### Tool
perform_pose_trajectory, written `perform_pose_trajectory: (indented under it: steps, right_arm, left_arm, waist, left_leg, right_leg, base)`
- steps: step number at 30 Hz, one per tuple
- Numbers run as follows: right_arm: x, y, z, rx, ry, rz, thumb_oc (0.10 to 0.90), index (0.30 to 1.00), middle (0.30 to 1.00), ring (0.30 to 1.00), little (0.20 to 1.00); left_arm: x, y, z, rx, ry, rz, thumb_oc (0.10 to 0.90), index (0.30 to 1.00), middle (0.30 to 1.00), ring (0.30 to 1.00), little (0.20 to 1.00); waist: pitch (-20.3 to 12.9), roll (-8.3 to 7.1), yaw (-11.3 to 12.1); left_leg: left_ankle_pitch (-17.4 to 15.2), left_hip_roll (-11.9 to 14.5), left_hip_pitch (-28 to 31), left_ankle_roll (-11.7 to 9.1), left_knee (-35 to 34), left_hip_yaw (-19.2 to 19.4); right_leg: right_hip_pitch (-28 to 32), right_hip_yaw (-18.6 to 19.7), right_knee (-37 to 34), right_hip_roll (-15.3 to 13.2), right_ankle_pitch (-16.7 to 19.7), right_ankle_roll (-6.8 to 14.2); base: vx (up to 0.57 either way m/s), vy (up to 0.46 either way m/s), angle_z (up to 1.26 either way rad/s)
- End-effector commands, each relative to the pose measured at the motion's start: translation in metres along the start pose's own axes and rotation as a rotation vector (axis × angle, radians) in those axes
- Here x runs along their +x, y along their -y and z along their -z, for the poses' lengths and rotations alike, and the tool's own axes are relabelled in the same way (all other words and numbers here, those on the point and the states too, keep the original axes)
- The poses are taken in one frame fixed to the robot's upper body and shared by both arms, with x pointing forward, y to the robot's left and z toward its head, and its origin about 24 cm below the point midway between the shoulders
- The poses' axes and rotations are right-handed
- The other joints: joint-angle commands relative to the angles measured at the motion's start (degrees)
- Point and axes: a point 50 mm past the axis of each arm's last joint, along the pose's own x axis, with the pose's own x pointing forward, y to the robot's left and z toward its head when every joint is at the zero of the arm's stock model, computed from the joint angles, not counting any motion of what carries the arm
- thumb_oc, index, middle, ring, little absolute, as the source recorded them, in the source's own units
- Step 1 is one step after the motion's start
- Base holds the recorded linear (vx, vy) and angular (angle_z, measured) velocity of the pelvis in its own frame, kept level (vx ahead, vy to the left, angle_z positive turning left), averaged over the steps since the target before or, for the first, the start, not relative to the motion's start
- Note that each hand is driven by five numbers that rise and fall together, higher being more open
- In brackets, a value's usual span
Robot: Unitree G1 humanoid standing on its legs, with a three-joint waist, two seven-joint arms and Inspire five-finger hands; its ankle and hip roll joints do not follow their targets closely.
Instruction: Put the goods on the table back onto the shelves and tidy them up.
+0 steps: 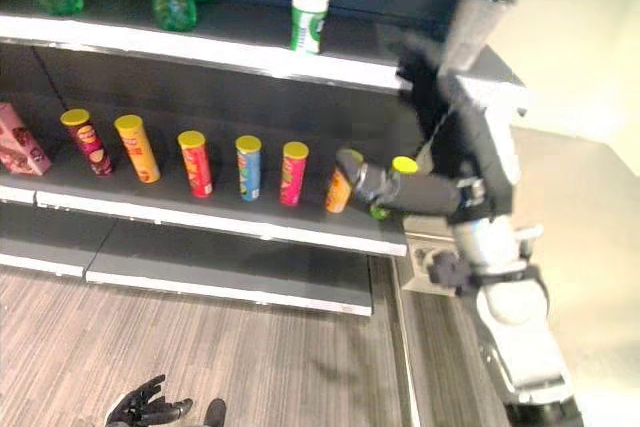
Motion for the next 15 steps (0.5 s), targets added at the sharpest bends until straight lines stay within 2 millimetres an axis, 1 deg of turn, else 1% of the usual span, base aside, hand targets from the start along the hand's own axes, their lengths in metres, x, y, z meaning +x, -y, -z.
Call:
perform_pose_trajectory:
  steps: [1, 2, 3, 4, 5, 6, 7, 8, 9, 10, 12, 13, 15]
  right_arm:
    - [0.035, -0.006, -0.029, 0.003, 0.196, -0.104, 0.8, 0.9, 0.9, 0.9, 0.9]
    - [0.027, -0.013, -0.012, 0.054, 0.118, -0.121, 0.8, 0.9, 0.9, 0.9, 0.9]
    - [0.014, -0.018, 0.011, 0.122, 0.004, -0.115, 0.8, 0.9, 0.9, 0.9, 0.9]
    - [-0.006, -0.027, 0.037, 0.153, -0.14, -0.132, 0.8, 0.9, 0.9, 0.9, 0.9]
    - [-0.032, -0.03, 0.066, 0.112, -0.312, -0.125, 0.8, 0.9, 0.9, 0.9, 0.9]
    - [-0.043, -0.029, 0.076, 0.082, -0.381, -0.124, 0.8, 0.9, 0.9, 0.9, 0.9]
    - [-0.065, -0.031, 0.101, 0.05, -0.526, -0.104, 0.8, 0.9, 0.9, 0.9, 0.9]
    - [-0.08, -0.032, 0.118, 0.038, -0.623, -0.087, 0.8, 0.9, 0.9, 0.9, 0.9]
    - [-0.096, -0.034, 0.139, -0.016, -0.739, -0.066, 0.8, 0.9, 0.9, 0.9, 0.9]
    - [-0.106, -0.036, 0.15, 0.002, -0.804, -0.039, 0.8, 0.9, 0.9, 0.9, 0.9]
    - [-0.122, -0.038, 0.167, -0.018, -0.914, -0.011, 0.8, 0.9, 0.9, 0.9, 0.9]
    - [-0.122, -0.038, 0.168, -0.018, -0.913, -0.011, 0.8, 0.9, 0.9, 0.9, 0.9]
    - [-0.144, -0.042, 0.188, -0.003, -1.057, 0.046, 0.8, 0.9, 0.9, 0.9, 0.9]
  left_arm:
    - [0.005, -0.005, -0.022, 0.064, 0.094, 0.015, 0.8, 0.9, 0.9, 0.9, 0.9]
    - [0.006, -0.002, -0.022, 0.064, 0.092, 0.025, 0.8, 0.9, 0.9, 0.9, 0.9]
    - [0.006, 0.002, -0.022, 0.074, 0.092, 0.036, 0.8, 0.9, 0.9, 0.9, 0.9]
    - [0.007, 0.004, -0.022, 0.071, 0.094, 0.042, 0.8, 0.9, 0.9, 0.9, 0.9]
    - [0.008, 0.006, -0.024, 0.068, 0.097, 0.042, 0.8, 0.9, 0.9, 0.9, 0.9]
    - [0.008, 0.007, -0.025, 0.07, 0.099, 0.043, 0.8, 0.9, 0.9, 0.9, 0.9]
    - [0.01, 0.011, -0.029, 0.075, 0.108, 0.052, 0.8, 0.9, 0.9, 0.9, 0.9]
    - [0.01, 0.014, -0.031, 0.083, 0.118, 0.06, 0.8, 0.9, 0.9, 0.9, 0.9]
    - [0.011, 0.016, -0.034, 0.09, 0.13, 0.067, 0.8, 0.9, 0.9, 0.9, 0.9]
    - [0.011, 0.018, -0.035, 0.096, 0.132, 0.072, 0.8, 0.9, 0.9, 0.9, 0.9]
    - [0.012, 0.019, -0.038, 0.106, 0.135, 0.076, 0.8, 0.9, 0.9, 0.9, 0.9]
    - [0.012, 0.019, -0.038, 0.105, 0.135, 0.075, 0.8, 0.9, 0.9, 0.9, 0.9]
    - [0.014, 0.021, -0.039, 0.134, 0.128, 0.077, 0.8, 0.9, 0.9, 0.9, 0.9]
  waist:
    - [0.01, 0.45, 1.63]
    - [0.09, 0.67, 0.95]
    - [0.24, 1.02, -0.08]
    - [0.34, 1.22, -0.98]
    - [0.29, 1.32, -1.78]
    - [0.28, 1.38, -2.12]
    - [0.27, 1.45, -2.57]
    - [0.23, 1.51, -2.69]
    - [0.24, 1.48, -2.61]
    - [0.15, 1.45, -2.56]
    - [0.09, 1.34, -2.18]
    - [0.15, 1.31, -2.19]
    - [-0.15, 1.11, -1.57]
  left_leg:
    - [-9.08, 2.04, 4.87, -0.38, 0.19, 3.82]
    - [-9.13, 2.12, 5.2, -0.32, 0.19, 4.4]
    - [-9.25, 2.2, 5.79, -0.31, 0.19, 5.39]
    - [-9.33, 2.36, 6.3, -0.4, 0.19, 6.35]
    - [-9.4, 2.53, 6.73, -0.58, 0.19, 7.1]
    - [-9.37, 2.58, 6.78, -0.62, 0.19, 7.22]
    - [-9.35, 2.64, 7.03, -0.61, 0.19, 7.24]
    - [-9.36, 2.65, 7.12, -0.62, 0.19, 7.25]
    - [-9.52, 2.73, 7.35, -0.59, 0.19, 7.18]
    - [-9.5, 2.75, 7.5, -0.58, 0.19, 7.2]
    - [-9.59, 2.7, 7.75, -0.57, 0.19, 7.16]
    - [-9.6, 2.7, 7.79, -0.58, 0.19, 7.16]
    - [-9.8, 2.73, 8.18, -0.55, 0.19, 6.91]
  right_leg:
    - [2.1, -0.91, 0.91, -0.97, -2.75, 1.79]
    - [1.86, -0.25, 0.98, -0.91, -2.62, 1.76]
    - [1.66, 0.84, 0.97, -0.83, -2.48, 1.68]
    - [1.41, 1.64, 0.95, -0.76, -2.35, 1.62]
    - [1.41, 2.02, 0.98, -0.71, -2.29, 1.61]
    - [1.45, 2.1, 0.99, -0.69, -2.31, 1.57]
    - [1.6, 2.24, 1.02, -0.57, -2.34, 1.54]
    - [1.71, 2.29, 0.98, -0.52, -2.34, 1.51]
    - [1.93, 2.3, 0.86, -0.48, -2.38, 1.47]
    - [2.08, 2.29, 0.84, -0.46, -2.38, 1.46]
    - [2.58, 2.13, 0.69, -0.38, -2.42, 1.43]
    - [2.63, 2.13, 0.69, -0.38, -2.43, 1.43]
    - [3.22, 1.82, 0.48, -0.31, -2.52, 1.36]
  base:
    - [-0.01, -0.006, -0.66]
    - [-0.02, 0.011, -0.64]
    - [-0.01, 0.017, -0.62]
    - [0.0, 0.015, -0.36]
    - [0.0, -0.003, -0.32]
    - [0.0, -0.004, -0.3]
    - [-0.01, 0.0, -0.22]
    - [-0.01, -0.003, -0.2]
    - [0.0, 0.0, 0.0]
    - [0.0, 0.0, 0.0]
    - [0.0, 0.0, 0.0]
    - [0.0, 0.0, 0.0]
    - [0.0, 0.0, 0.0]
